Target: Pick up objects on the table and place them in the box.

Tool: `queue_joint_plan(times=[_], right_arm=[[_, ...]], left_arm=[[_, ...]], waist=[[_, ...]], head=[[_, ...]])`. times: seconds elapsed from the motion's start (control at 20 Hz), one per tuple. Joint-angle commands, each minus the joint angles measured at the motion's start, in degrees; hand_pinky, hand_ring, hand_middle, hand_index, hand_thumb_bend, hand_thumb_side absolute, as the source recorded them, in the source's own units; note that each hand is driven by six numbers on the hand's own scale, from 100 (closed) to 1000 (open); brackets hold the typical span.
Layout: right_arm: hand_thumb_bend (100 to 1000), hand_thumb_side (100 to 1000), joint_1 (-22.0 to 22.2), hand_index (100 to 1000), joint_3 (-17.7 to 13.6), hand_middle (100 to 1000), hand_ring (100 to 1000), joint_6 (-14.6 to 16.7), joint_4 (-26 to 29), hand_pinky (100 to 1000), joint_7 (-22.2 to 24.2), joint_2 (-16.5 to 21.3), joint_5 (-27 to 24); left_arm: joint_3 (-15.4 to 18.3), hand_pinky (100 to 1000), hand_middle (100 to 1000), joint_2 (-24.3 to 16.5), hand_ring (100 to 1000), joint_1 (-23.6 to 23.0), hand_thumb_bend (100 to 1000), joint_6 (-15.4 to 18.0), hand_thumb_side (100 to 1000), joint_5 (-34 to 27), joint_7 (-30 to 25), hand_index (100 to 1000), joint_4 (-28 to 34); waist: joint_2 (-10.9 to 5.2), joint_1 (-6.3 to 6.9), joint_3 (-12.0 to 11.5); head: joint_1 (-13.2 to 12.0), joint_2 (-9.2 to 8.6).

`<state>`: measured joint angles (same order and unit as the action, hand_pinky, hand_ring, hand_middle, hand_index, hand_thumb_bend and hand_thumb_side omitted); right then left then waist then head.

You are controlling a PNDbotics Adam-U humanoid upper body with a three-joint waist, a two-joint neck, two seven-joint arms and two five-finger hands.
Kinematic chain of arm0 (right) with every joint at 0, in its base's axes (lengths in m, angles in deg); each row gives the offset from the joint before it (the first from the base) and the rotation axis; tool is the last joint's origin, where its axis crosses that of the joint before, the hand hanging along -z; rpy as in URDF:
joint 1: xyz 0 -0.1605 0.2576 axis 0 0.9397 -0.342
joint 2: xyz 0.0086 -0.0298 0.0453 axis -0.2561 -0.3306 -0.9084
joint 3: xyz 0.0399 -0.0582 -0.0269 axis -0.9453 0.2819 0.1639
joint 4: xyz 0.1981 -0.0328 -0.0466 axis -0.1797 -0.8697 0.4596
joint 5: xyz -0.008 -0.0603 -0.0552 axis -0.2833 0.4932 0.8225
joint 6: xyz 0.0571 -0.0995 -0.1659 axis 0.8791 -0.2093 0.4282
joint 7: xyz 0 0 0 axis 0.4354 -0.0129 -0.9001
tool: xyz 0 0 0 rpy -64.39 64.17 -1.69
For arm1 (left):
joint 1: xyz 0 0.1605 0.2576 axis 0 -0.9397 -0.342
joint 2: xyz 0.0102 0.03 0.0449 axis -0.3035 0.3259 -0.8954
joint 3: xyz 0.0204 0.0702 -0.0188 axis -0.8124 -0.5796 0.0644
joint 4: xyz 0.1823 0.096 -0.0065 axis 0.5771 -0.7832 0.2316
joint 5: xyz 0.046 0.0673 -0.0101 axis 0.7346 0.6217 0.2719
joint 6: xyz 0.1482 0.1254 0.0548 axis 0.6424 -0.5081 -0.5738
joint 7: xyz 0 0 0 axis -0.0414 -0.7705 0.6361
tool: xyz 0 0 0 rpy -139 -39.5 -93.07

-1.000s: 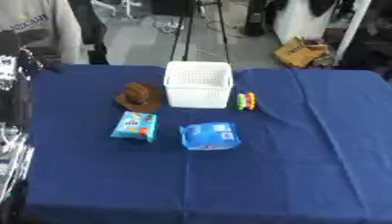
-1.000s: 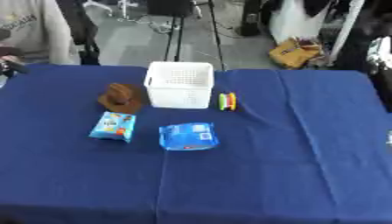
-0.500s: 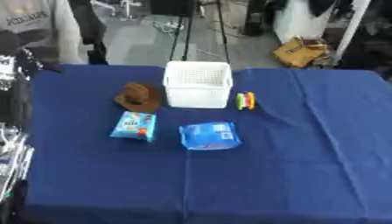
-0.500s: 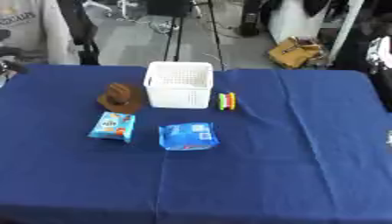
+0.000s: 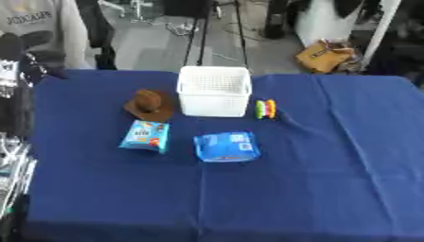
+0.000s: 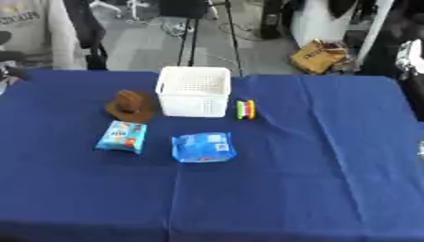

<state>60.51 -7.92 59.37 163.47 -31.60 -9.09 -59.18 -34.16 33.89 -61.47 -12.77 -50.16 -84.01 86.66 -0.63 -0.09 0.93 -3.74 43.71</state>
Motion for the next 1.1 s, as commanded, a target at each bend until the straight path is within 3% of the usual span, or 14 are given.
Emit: queue_joint_plan(times=[0.05,0.4,0.7,0.75,0.8,0.95,1.1], right_arm=[[100,699,-0.9,818,-0.3,704,675,0.0,0.7,546,0.2,1.2,-0.1],[100,700,-0.8,819,-0.3,704,674,0.0,0.7,546,0.3,1.3,-0.1],[100,700,-0.8,820,-0.4,704,674,0.0,0.6,546,0.3,1.4,0.0],[100,700,-0.8,820,-0.4,704,674,0.0,0.6,546,0.3,1.4,0.0],[100,700,-0.8,820,-0.4,704,674,0.0,0.6,546,0.3,1.4,0.0],[100,700,-0.8,820,-0.4,704,674,0.0,0.6,546,0.4,1.4,0.0],[100,701,-0.7,820,-0.4,704,674,-0.1,0.6,546,0.4,1.5,0.0]], left_arm=[[0.2,512,764,-0.9,665,0.9,562,-0.7,931,1.1,-0.6,756,0.4],[0.1,509,762,-2.4,665,1.7,574,-1.6,906,3.5,-1.9,761,0.2],[0.2,514,765,-4.9,668,2.3,629,-2.6,870,9.0,-4.4,777,-0.3],[-0.2,531,774,-5.3,684,2.3,738,-2.9,779,9.9,-5.0,798,-0.7],[-0.4,531,774,-5.9,684,2.4,738,-3.2,779,10.9,-5.7,798,-1.1],[-0.4,555,771,-7.9,698,2.9,796,-4.3,633,13.8,-8.5,805,-2.2],[-0.7,565,765,-10.5,702,3.8,789,-5.2,607,16.8,-11.4,806,-3.3]], waist=[[-0.2,0.03,0.0],[-0.24,0.05,0.0],[-0.28,0.08,0.0],[-0.28,0.1,0.0],[-0.29,0.09,0.0],[-0.35,0.13,0.0],[-0.42,0.14,-0.1]], head=[[0.1,0.41],[0.2,0.41],[0.3,0.41],[0.3,0.41],[0.3,0.41],[0.3,0.41],[0.3,0.41]])
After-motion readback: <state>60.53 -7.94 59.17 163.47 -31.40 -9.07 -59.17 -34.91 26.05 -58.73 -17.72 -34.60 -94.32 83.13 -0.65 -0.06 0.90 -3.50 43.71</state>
